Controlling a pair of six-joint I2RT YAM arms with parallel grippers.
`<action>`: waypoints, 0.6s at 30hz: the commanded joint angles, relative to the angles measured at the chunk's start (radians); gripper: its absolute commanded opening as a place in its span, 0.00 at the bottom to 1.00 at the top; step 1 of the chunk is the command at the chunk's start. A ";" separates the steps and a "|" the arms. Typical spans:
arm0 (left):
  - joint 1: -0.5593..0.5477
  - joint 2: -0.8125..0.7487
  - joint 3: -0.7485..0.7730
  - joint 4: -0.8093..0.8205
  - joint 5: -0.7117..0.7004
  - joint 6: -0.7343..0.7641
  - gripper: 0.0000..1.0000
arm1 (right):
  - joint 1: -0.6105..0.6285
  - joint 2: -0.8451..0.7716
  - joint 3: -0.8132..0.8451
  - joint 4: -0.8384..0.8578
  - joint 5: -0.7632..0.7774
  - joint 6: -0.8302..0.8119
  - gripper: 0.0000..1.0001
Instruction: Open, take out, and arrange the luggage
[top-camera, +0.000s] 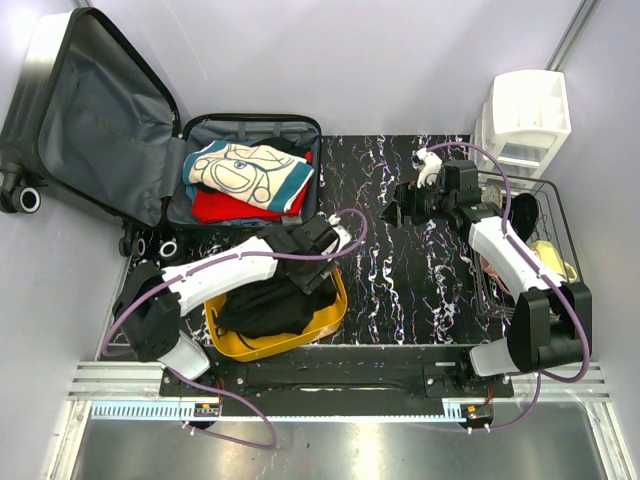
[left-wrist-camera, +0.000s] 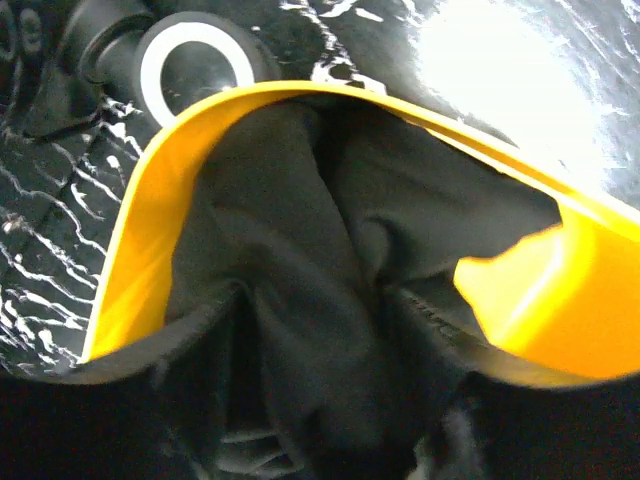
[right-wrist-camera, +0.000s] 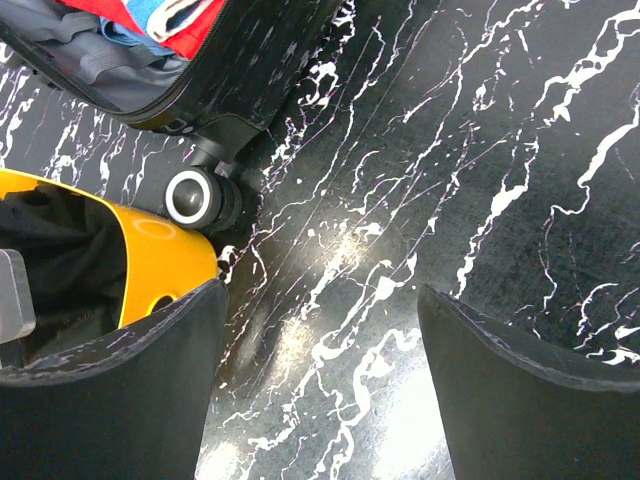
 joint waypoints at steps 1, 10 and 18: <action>0.027 -0.149 0.018 0.028 0.270 0.158 0.82 | 0.003 -0.031 0.002 -0.015 -0.049 -0.020 0.86; 0.384 -0.398 0.073 -0.255 0.764 0.513 0.93 | 0.105 0.083 0.103 -0.109 -0.124 -0.073 0.82; 0.513 -0.351 -0.003 -0.356 0.789 0.729 0.60 | 0.284 0.186 0.169 -0.098 -0.121 -0.058 0.81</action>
